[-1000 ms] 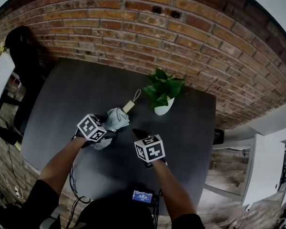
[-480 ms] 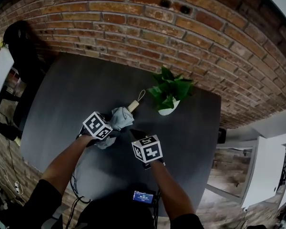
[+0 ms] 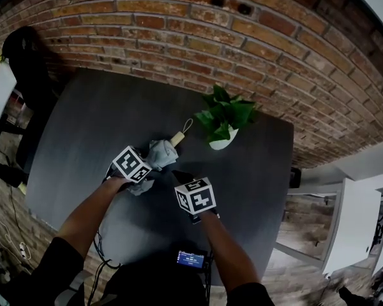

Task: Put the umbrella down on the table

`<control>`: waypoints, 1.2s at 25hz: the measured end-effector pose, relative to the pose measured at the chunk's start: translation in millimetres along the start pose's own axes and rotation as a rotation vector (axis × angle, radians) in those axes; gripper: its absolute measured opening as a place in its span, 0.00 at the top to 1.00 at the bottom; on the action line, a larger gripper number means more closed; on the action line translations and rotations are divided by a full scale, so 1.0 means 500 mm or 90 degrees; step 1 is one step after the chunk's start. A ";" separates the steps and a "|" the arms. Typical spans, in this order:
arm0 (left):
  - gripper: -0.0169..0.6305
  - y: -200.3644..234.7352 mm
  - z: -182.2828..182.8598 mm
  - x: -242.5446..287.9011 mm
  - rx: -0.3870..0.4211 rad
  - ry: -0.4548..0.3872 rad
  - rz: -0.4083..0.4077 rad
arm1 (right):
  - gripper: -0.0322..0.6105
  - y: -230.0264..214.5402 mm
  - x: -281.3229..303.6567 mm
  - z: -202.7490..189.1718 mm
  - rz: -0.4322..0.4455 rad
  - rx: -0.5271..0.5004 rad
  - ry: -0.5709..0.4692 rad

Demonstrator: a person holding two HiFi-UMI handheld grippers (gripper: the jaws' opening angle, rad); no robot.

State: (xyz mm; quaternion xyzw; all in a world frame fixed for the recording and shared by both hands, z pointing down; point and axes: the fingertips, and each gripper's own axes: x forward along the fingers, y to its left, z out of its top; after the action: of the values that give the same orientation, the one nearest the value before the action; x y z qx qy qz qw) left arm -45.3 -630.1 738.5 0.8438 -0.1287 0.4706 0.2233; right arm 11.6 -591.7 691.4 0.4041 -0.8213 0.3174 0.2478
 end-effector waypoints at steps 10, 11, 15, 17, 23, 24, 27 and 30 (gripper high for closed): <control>0.40 -0.029 -0.007 -0.103 -0.012 -0.095 0.040 | 0.94 0.009 -0.046 -0.006 -0.009 -0.023 -0.005; 0.40 -0.036 -0.011 -0.119 -0.012 -0.105 0.047 | 0.94 0.012 -0.052 -0.008 -0.010 -0.025 -0.006; 0.41 -0.073 -0.028 -0.178 -0.026 -0.156 0.063 | 0.94 0.032 -0.082 -0.011 -0.011 -0.032 -0.019; 0.45 -0.099 -0.040 -0.203 -0.034 -0.183 0.068 | 0.94 0.046 -0.101 -0.010 -0.010 -0.034 -0.030; 0.69 -0.193 -0.087 -0.253 -0.060 -0.258 0.079 | 0.94 0.099 -0.163 -0.023 0.000 -0.052 -0.064; 0.73 -0.209 -0.096 -0.257 -0.068 -0.269 0.082 | 0.94 0.109 -0.173 -0.028 0.002 -0.055 -0.069; 0.93 -0.260 -0.126 -0.265 -0.100 -0.302 0.085 | 0.94 0.136 -0.207 -0.049 0.006 -0.060 -0.087; 0.97 -0.327 -0.153 -0.257 -0.115 -0.315 0.072 | 0.94 0.158 -0.243 -0.073 0.011 -0.057 -0.105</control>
State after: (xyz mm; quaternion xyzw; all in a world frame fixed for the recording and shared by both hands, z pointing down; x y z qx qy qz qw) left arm -99.1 -449.4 622.3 0.9015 -0.2676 0.2480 0.2329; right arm 19.3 -466.4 610.3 0.4101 -0.8558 0.2485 0.1942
